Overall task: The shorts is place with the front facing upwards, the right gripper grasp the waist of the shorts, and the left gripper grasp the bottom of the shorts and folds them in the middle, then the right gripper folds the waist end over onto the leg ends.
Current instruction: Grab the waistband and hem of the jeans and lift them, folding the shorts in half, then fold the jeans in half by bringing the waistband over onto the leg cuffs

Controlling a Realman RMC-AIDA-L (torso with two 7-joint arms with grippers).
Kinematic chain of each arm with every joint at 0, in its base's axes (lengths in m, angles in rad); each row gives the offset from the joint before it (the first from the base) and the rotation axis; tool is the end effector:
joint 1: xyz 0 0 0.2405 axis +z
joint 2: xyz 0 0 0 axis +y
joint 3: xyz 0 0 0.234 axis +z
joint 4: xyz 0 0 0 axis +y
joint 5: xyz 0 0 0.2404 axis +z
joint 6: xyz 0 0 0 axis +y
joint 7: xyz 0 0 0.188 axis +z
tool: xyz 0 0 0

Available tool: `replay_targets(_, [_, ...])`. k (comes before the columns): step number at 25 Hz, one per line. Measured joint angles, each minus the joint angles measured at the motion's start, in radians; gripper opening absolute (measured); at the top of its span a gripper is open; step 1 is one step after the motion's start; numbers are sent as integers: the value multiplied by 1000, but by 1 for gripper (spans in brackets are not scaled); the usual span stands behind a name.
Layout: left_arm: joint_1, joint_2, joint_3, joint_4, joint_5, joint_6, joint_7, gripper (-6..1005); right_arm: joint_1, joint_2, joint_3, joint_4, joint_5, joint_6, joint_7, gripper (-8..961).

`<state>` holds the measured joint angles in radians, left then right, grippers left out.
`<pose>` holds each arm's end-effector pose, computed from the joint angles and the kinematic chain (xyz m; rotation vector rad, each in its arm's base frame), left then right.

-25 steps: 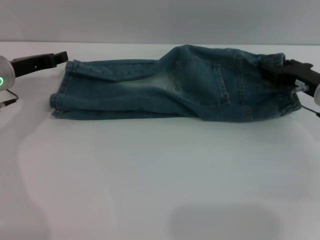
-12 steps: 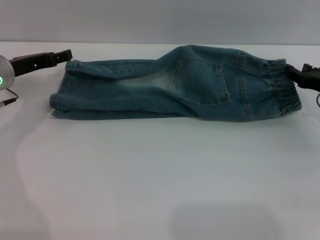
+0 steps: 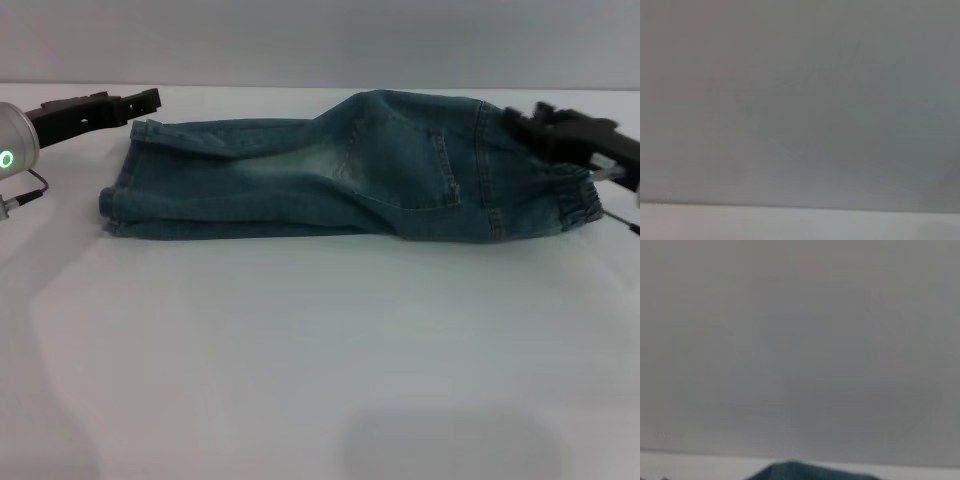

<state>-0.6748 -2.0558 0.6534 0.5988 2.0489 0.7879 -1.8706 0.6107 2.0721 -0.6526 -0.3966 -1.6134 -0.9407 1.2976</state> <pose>-0.2990 0.4838 0.0201 -1.9532 -1.1503 -0.4873 0.2926 0.4481 -0.0193 -2.0538 0.9389 0.7082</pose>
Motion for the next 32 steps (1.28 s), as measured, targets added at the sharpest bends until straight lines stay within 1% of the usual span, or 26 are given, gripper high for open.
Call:
replay_targets(1, [7, -2, 0, -9, -81, 33, 78, 814, 9, 0, -12, 12, 0, 22, -4, 515])
replay_targets(2, [12, -3, 0, -14, -104, 40, 96, 814, 19, 0, -25, 27, -1, 46, -8, 514])
replay_targets(5, [12, -3, 0, -14, -104, 40, 96, 813, 44, 0, -38, 61, -1, 142, -36, 514])
replay_targets(6, [22, -3, 0, -26, -153, 57, 135, 813, 49, 0, -39, 70, -1, 165, -46, 514])
replay_targets(11, [30, -3, 0, -38, -169, 61, 144, 813, 47, 0, -28, 74, 4, 197, -54, 515])
replay_targets(17, [30, -3, 0, -39, -172, 88, 145, 813, 46, -5, -27, 67, 6, 288, -54, 514])
replay_targets(21, [29, -3, 0, -39, -174, 94, 151, 813, 37, -11, -19, 59, 8, 295, -49, 515])
replay_targets(22, [30, -3, 0, -39, -174, 95, 153, 813, 25, -13, -9, 42, 12, 267, -47, 515])
replay_targets(23, [31, -3, 0, -39, -174, 95, 155, 813, 25, -13, -9, 42, 12, 267, -47, 515])
replay_targets(26, [37, -3, 0, -39, -178, 103, 156, 813, -12, -18, -7, -16, 13, 171, -4, 515])
replay_targets(27, [41, -3, 0, -38, -184, 106, 156, 813, -27, -25, -13, -40, 1, 124, 37, 515])
replay_targets(29, [49, -3, 0, -36, -199, 111, 159, 813, -45, -52, -23, -72, -54, 45, 134, 515])
replay_targets(30, [64, -3, 0, -34, -237, 128, 184, 813, -50, -72, -25, -77, -97, 1, 194, 515])
replay_targets(31, [64, -3, 0, -34, -237, 128, 184, 813, -52, -93, -26, -83, -138, -42, 250, 514])
replay_targets(32, [80, -3, 0, -35, -290, 161, 227, 812, -53, -113, -26, -87, -177, -81, 299, 514])
